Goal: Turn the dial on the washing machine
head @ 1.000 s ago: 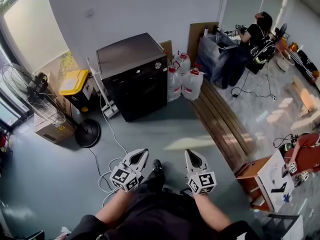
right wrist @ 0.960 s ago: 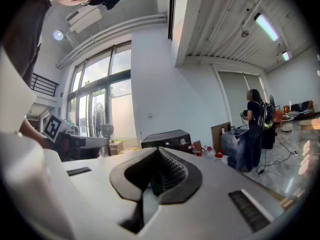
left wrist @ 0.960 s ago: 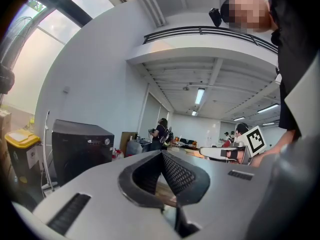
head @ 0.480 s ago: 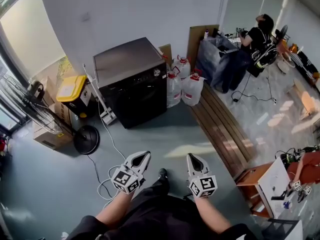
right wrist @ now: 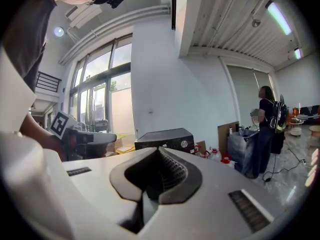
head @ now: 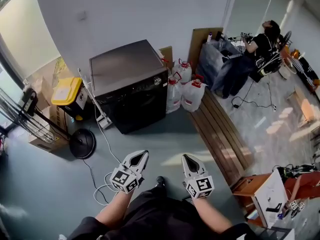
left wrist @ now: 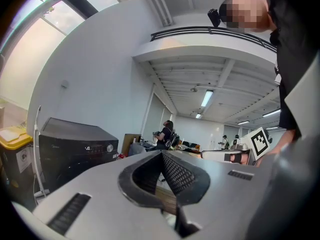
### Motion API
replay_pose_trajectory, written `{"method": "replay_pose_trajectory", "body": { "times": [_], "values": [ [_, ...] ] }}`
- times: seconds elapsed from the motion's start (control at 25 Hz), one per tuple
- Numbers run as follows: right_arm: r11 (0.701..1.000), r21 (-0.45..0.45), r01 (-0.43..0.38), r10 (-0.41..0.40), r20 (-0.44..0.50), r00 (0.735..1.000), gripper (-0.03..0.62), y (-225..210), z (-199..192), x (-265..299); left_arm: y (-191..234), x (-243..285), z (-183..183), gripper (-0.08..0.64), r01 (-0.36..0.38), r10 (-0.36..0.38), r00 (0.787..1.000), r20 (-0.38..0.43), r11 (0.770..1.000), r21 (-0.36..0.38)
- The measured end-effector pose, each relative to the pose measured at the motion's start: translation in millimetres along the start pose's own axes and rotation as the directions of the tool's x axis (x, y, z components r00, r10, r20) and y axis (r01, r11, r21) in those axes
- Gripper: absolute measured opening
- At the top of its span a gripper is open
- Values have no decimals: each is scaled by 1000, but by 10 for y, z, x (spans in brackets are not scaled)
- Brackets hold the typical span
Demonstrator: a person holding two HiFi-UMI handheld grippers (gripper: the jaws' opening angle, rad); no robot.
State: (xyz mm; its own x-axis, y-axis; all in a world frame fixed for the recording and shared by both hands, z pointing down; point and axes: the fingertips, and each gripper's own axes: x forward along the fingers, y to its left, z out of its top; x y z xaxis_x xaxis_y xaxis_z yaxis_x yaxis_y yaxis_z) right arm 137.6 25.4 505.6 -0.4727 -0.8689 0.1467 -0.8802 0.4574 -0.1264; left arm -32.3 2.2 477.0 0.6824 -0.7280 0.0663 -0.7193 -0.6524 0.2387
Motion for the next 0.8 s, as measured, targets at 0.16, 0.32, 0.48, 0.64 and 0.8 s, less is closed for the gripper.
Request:
{"method": "replay_pose_trajectory", "body": {
  "times": [0.16,0.32,0.48,0.64,0.8],
  "values": [
    [1000,-10,-13,13,-11,1000,23,-173,111,431,353,316,79,12,-14,14,1000,-4,1000,1],
    [1000,-19,-25,25,-18,1000,21,-360,196,825,619,625,178,12,-22,22,1000,5,1000,-13],
    [999,-20,-45,45,-3,999,23,-439,313,1185,830,873,261,12,-25,25,1000,5,1000,-16],
    [996,-24,-82,81,-9,997,23,-459,351,1466,1047,1011,303,12,-47,47,999,22,999,-11],
    [993,-26,-112,111,-9,994,23,-588,395,1793,1283,1162,287,12,-79,79,997,23,997,0]
  ]
}}
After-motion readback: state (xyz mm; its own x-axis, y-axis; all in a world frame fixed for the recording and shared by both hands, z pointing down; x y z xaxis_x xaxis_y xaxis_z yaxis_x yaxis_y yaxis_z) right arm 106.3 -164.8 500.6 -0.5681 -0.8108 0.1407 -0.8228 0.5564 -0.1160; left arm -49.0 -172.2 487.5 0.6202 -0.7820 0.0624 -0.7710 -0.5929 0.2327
